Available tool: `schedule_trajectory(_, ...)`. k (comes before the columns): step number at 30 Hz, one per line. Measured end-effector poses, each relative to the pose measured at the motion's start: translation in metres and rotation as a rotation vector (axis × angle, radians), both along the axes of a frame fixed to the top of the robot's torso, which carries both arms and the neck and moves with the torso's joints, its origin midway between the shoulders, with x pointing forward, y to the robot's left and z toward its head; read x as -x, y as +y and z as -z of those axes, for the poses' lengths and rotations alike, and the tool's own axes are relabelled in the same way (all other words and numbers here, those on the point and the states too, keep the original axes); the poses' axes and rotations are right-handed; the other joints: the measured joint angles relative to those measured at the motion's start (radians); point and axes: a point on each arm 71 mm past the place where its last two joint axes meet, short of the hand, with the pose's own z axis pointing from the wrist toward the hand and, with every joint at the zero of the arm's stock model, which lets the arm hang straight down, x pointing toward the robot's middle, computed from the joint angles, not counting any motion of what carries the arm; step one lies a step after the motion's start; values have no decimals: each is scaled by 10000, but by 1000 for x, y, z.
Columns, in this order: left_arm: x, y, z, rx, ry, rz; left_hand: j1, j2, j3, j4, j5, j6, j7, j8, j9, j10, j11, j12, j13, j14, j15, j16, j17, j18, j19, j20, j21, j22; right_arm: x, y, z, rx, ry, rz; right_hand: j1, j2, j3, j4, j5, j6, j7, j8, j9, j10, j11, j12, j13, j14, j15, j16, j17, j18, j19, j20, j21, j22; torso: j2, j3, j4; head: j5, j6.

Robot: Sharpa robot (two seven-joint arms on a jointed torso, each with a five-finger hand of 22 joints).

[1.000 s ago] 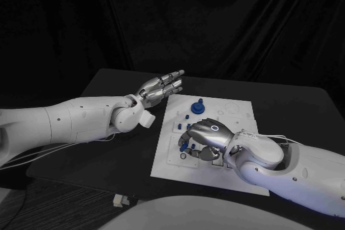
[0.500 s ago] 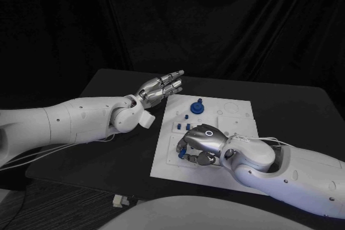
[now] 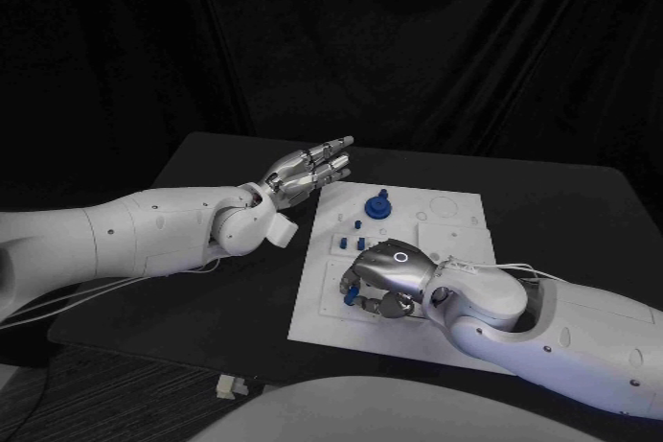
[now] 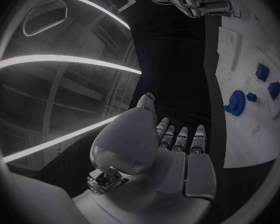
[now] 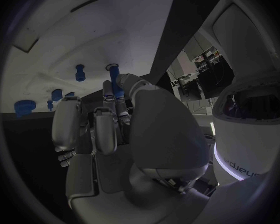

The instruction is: Assemble the parts on the task board

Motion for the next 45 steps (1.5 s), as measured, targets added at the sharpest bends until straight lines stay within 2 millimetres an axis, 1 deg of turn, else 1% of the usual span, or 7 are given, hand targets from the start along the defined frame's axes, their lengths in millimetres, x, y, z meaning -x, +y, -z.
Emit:
schedule_trajectory(25,0,-1,1,15,41,41,-4,-4,0,0,0,0,0,0,0,0,0,0,-2,0,0,0,4,-1,1,1,0,2,1,-2,2,324,-235,-81,-1,-1,42,-97,-2,-70,2,-8,52,-2,2,-37,11,0,0,-39,6,0,-58,-13,-123,6,0,0,1,-11,0)
schedule_trajectory(29,1,-1,2,16,51,47,-4,-4,0,0,0,0,0,0,0,0,0,0,-2,0,0,0,5,-1,1,0,0,2,2,-1,2,398,-221,-85,-3,1,70,-126,-4,-176,54,-88,48,-91,91,-107,13,0,0,-78,6,1,-91,20,-218,6,0,0,0,-27,0)
schedule_trajectory(32,1,-1,2,17,57,52,-4,-4,0,0,0,0,0,0,0,0,0,0,-2,0,0,0,6,-1,1,1,0,2,1,0,3,449,-213,-80,-73,71,55,-166,-223,-248,73,-145,50,-127,127,-113,14,0,0,-115,6,1,-107,37,-230,6,0,0,1,-31,0)
schedule_trajectory(35,1,-1,2,19,62,59,-4,-4,0,0,0,0,0,0,0,-1,-1,0,-3,0,0,0,7,-1,1,0,0,2,1,0,3,477,-207,-79,-82,82,71,-181,-271,-302,93,-164,49,-163,163,-153,40,0,0,-115,5,1,-144,73,-272,5,1,0,1,-31,0)
schedule_trajectory(37,1,-1,2,20,67,64,-4,-4,0,0,0,0,0,0,0,-19,17,0,-3,0,0,0,6,0,1,1,0,2,1,1,3,490,-206,-82,-96,70,98,-208,-417,-501,84,-292,50,-252,142,-172,50,0,0,-115,5,1,-144,73,-285,5,1,0,1,-30,0)
schedule_trajectory(42,1,-2,2,22,76,76,-4,-4,0,0,0,0,0,0,0,-37,35,0,-3,0,0,0,7,0,1,1,0,2,1,2,4,534,-197,-76,-298,-4,71,-236,-995,-1139,-20,-625,-34,-412,133,-172,96,0,0,-154,5,2,-226,85,-398,4,1,-1,1,-29,0)
schedule_trajectory(45,1,-2,3,22,82,80,-4,-4,0,0,0,0,0,0,0,-37,34,0,-3,0,0,0,7,-1,1,0,0,2,1,2,4,566,-186,-59,-499,-59,21,-187,-1597,-1571,-128,-855,-127,-607,193,-224,125,0,74,-204,5,2,-284,142,-516,4,0,0,1,-29,0)
